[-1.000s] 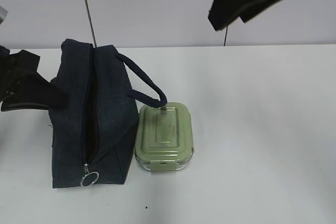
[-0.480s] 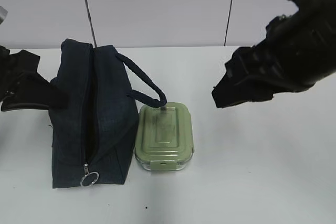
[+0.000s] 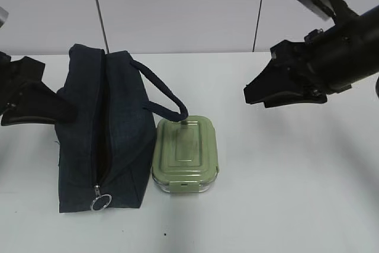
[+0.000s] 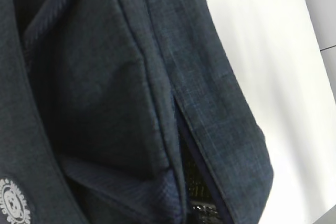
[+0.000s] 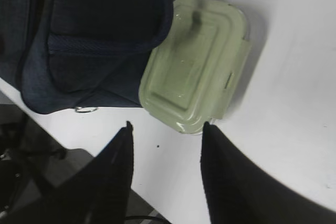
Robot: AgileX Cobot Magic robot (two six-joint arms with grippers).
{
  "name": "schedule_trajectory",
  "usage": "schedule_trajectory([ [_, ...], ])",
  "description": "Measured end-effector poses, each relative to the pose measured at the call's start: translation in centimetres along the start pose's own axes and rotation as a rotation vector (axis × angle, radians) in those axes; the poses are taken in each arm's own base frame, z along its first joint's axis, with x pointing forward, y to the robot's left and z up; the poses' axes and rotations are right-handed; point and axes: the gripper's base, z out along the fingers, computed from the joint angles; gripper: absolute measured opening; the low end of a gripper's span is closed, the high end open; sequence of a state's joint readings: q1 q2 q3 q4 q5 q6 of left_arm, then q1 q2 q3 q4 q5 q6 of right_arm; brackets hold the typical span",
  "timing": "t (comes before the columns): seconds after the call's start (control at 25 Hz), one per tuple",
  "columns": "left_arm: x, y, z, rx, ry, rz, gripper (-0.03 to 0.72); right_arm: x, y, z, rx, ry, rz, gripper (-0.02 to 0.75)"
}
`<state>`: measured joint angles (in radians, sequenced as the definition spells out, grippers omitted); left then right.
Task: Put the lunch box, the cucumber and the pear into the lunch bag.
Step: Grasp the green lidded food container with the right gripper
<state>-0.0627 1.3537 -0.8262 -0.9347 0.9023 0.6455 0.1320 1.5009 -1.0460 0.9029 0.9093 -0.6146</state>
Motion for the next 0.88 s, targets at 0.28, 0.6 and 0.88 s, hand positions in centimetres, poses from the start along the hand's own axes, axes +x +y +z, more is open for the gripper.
schedule_trajectory([
  [0.28, 0.0, 0.0, 0.0, 0.000, 0.000, 0.000, -0.015, 0.1, -3.5, 3.5, -0.191, 0.080, 0.024, 0.334],
  [0.6, 0.0, 0.0, 0.0, 0.001, 0.001, 0.000, -0.015, 0.9, -7.0, 8.3, -0.341, 0.114, 0.136, 0.333],
  [0.88, 0.0, 0.0, 0.0, 0.001, 0.001, 0.000, -0.015, 2.1, -11.1, 10.8, -0.376, 0.120, 0.277, 0.333],
])
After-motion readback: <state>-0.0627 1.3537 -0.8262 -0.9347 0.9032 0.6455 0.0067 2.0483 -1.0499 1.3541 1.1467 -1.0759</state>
